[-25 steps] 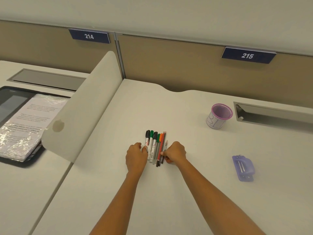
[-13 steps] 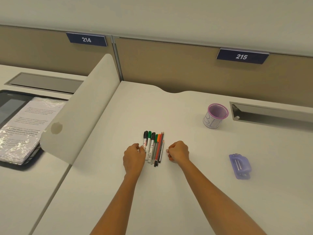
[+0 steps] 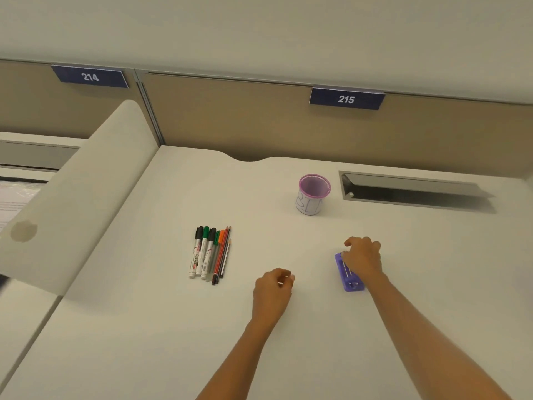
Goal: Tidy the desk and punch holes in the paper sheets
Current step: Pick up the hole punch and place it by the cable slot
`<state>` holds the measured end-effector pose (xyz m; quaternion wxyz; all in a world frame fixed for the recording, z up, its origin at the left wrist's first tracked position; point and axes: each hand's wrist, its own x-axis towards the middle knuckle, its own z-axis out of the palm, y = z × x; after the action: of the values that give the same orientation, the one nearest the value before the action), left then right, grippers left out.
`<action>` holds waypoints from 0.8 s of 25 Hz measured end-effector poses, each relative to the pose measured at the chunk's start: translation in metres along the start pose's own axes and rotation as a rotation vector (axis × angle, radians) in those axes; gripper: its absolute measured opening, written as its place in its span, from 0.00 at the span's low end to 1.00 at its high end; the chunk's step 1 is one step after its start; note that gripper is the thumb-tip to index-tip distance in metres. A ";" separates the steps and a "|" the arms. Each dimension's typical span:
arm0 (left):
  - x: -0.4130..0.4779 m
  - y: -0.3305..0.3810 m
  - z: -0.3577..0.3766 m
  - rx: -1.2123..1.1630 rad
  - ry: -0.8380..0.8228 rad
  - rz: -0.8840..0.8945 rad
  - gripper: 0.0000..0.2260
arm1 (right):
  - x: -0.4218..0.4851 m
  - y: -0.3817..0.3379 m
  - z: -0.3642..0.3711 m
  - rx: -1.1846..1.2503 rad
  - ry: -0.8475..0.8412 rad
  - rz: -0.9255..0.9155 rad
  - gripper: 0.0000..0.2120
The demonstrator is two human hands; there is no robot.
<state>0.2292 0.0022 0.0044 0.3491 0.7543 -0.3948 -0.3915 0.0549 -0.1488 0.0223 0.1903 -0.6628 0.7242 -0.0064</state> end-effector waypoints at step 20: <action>0.015 0.127 0.202 -0.661 -0.073 -0.259 0.10 | 0.027 0.156 -0.082 1.371 -0.366 0.318 0.12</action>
<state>0.0190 -0.1111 0.0147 0.5075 0.6298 -0.1600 -0.5659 -0.1191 -0.1760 0.0499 0.6798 -0.2714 0.6015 -0.3201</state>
